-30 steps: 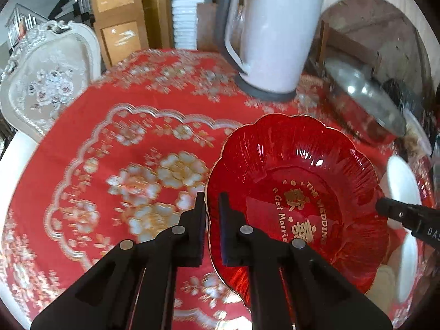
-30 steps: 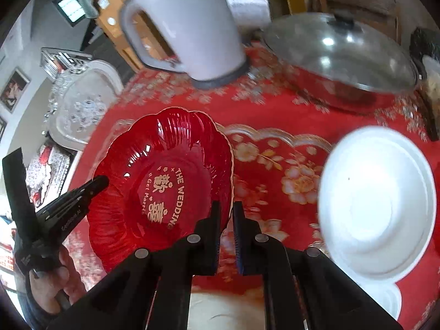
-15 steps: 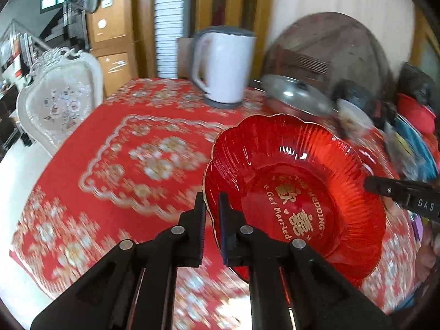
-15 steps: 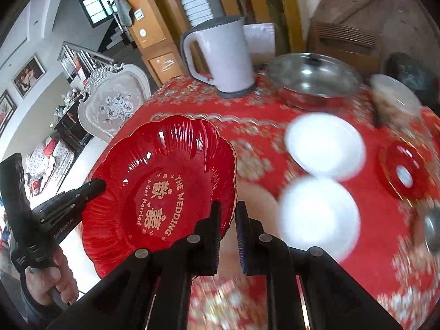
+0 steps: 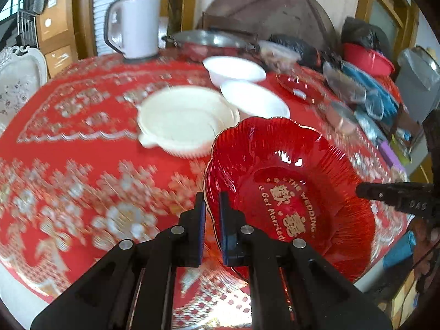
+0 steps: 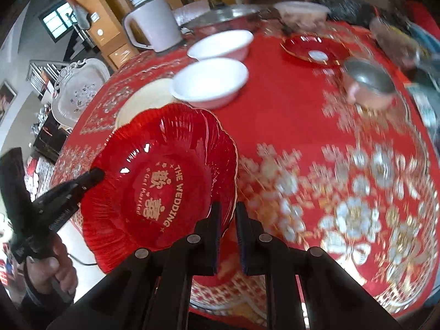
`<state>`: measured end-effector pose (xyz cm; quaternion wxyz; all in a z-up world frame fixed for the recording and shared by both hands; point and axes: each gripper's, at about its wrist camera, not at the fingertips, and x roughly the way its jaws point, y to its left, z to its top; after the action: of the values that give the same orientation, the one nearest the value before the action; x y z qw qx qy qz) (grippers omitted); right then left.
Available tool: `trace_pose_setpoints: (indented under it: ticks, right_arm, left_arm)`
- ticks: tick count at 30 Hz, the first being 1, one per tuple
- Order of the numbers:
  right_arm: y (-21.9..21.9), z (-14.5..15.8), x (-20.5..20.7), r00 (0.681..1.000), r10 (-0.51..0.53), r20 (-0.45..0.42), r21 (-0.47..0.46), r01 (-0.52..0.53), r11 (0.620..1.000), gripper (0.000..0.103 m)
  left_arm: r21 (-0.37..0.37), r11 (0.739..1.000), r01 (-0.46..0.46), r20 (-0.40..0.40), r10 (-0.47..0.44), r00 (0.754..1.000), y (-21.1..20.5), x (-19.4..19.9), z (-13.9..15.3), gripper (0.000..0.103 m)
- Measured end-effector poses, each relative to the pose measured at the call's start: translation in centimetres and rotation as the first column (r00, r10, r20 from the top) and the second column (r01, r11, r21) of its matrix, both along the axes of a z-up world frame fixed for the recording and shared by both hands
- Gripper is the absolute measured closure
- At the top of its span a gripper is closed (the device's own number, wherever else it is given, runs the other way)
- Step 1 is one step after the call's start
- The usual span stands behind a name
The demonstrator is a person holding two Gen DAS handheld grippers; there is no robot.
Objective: Organize plates and bowls
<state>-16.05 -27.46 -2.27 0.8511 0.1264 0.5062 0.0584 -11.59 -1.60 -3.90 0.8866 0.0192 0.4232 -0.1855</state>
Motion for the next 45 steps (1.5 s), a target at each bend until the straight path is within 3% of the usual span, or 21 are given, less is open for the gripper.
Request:
trace_pose_setpoints:
  ticks: [4, 14, 17, 20, 23, 25, 28, 31, 34, 35, 40, 42, 45]
  right_arm:
    - [-0.8, -1.1, -0.8, 1.0, -0.015, -0.007, 0.017, 0.015, 1.0, 0.09]
    - [-1.0, -2.3, -0.2, 1.0, -0.009, 0.019, 0.037, 0.008, 0.999, 0.09]
    - [-1.4, -2.6, -0.1, 1.0, -0.008, 0.031, 0.092, 0.005, 0.996, 0.083]
    - [-1.9, -2.2, -0.4, 0.996, -0.013, 0.085, 0.097, 0.005, 0.995, 0.061]
    - [-2.6, -1.7, -0.5, 0.988, -0.018, 0.156, 0.117, -0.001, 0.993, 0.054]
    - [-3.5, -1.2, -0.6, 0.977, -0.028, 0.209, 0.157, -0.005, 0.988, 0.052]
    - [-4.0, 0.1, -0.7, 0.956, -0.038, 0.292, 0.141, -0.004, 0.99, 0.041]
    - [-4.0, 2.1, 0.2, 0.945, -0.006, 0.328, 0.118, -0.035, 0.992, 0.037]
    - [-3.3, 4.4, 2.0, 0.937, 0.054, 0.345, 0.1, -0.094, 0.991, 0.029]
    - [-2.9, 5.2, 3.0, 0.936, 0.078, 0.344, 0.131, -0.13, 0.983, 0.025]
    - [-0.3, 7.4, 8.4, 0.938, 0.186, 0.293, 0.255, -0.265, 0.93, 0.024]
    - [1.3, 7.2, 11.3, 0.939, 0.256, 0.23, 0.336, -0.323, 0.885, 0.024]
    - [3.1, 4.6, 14.9, 0.964, 0.263, 0.039, 0.458, -0.251, 0.852, 0.024]
  left_arm:
    - [-0.011, 1.0, -0.002, -0.041, 0.001, 0.999, -0.1, 0.3, -2.2, 0.096]
    - [-0.042, 0.999, -0.019, -0.032, 0.017, 0.999, 0.4, 0.7, -3.0, 0.096]
    - [-0.064, 0.998, -0.028, -0.04, 0.025, 0.999, 0.7, 0.9, -3.0, 0.096]
    - [-0.061, 0.997, -0.045, -0.053, 0.042, 0.998, 0.8, 1.2, -3.4, 0.084]
    - [-0.039, 0.996, -0.079, -0.049, 0.077, 0.996, 1.5, 1.3, -3.4, 0.062]
    - [-0.017, 0.995, -0.103, -0.015, 0.103, 0.995, 2.1, 1.0, -2.9, 0.055]
    - [-0.033, 0.991, -0.127, 0.017, 0.128, 0.992, 3.6, 1.2, -1.6, 0.043]
    - [-0.042, 0.984, -0.175, 0.039, 0.176, 0.984, 5.2, 2.9, -0.4, 0.037]
    - [-0.109, 0.974, -0.2, 0.001, 0.201, 0.98, 6.6, 5.6, 0.5, 0.037]
    - [-0.121, 0.971, -0.206, -0.002, 0.207, 0.978, 6.9, 6.5, 0.8, 0.037]
    - [-0.091, 0.973, -0.213, 0.004, 0.215, 0.977, 7.0, 10.6, 1.9, 0.037]
    - [-0.073, 0.978, -0.193, -0.001, 0.194, 0.981, 6.6, 11.9, 1.6, 0.037]
    - [-0.035, 0.983, -0.181, -0.028, 0.18, 0.983, 6.0, 13.4, 0.6, 0.037]
